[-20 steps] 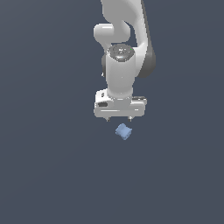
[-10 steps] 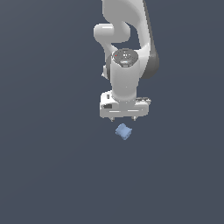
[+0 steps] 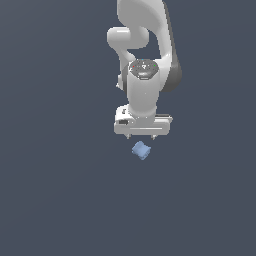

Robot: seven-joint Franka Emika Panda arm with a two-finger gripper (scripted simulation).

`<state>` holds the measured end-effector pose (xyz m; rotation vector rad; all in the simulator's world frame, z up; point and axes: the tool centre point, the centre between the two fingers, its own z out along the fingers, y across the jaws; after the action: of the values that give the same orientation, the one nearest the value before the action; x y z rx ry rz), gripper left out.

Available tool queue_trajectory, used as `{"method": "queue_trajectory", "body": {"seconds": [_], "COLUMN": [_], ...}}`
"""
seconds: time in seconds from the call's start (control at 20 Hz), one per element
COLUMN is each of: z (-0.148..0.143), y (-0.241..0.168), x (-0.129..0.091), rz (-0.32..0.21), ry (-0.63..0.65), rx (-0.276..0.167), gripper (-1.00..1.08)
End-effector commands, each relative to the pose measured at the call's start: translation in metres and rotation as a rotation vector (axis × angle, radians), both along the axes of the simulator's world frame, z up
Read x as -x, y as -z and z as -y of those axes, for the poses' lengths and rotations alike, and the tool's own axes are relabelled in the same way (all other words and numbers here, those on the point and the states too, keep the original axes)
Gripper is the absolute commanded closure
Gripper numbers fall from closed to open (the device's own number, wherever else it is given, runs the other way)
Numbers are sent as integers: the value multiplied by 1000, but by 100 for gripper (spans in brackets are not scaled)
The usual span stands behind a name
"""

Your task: Pick up the object and move it to a goal position.

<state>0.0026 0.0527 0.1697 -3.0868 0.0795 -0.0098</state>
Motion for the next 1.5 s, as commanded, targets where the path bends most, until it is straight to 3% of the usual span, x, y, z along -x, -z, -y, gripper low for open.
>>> {"method": "queue_trajectory", "body": {"seconds": [0.0,1.05,1.45], "z": [-1,-12,-14], "y": [4,61,75], "x": [1,10,13], "rz": [-3,-25,-26], "ry": [33,508,628], "rx": [2,35,45], "gripper": [-92,-92,-92]}}
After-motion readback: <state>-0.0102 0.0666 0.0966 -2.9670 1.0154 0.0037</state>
